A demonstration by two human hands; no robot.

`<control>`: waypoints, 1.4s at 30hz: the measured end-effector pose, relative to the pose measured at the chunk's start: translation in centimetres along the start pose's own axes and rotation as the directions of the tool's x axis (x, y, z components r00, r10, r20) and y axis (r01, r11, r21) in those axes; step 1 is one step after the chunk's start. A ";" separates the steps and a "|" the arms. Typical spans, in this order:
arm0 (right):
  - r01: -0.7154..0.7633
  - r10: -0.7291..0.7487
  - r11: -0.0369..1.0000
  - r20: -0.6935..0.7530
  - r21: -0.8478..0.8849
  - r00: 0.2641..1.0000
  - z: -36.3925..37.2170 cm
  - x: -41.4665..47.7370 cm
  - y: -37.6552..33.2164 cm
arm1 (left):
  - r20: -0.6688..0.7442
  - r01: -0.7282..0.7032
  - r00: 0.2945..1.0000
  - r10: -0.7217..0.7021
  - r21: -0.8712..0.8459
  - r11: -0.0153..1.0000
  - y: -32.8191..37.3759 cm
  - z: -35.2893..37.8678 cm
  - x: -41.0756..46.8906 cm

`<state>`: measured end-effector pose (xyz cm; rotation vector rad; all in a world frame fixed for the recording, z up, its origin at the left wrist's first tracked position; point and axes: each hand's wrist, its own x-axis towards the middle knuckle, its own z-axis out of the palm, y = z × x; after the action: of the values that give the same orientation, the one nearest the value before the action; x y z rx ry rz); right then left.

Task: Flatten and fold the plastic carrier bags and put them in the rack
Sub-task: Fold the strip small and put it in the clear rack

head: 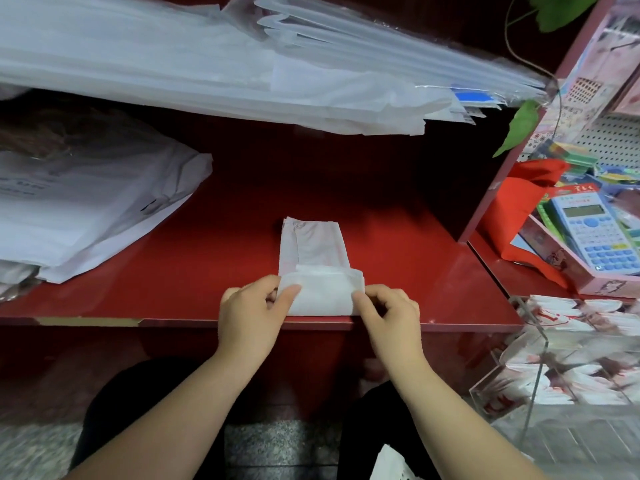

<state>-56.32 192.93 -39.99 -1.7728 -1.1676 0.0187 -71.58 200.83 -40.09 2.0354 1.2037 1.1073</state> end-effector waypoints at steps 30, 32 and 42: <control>0.355 -0.332 0.933 0.253 -0.051 0.909 -2.6 -0.2 2.5 | 0.171 -0.296 0.942 0.288 0.023 0.955 -2.2 -2.6 -0.4; 0.213 -0.212 0.977 0.210 0.017 0.954 -2.6 0.2 1.7 | 0.130 -0.152 0.980 0.151 -0.007 0.988 -2.1 -2.2 -0.2; -0.181 0.173 0.983 0.224 0.016 0.959 -0.1 3.6 -0.3 | 0.055 0.140 0.989 -0.138 -0.042 0.989 0.4 -1.0 1.6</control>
<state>-54.53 195.37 -38.09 -1.8733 -1.1528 0.3502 -71.80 202.09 -38.71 1.9030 1.2623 1.0007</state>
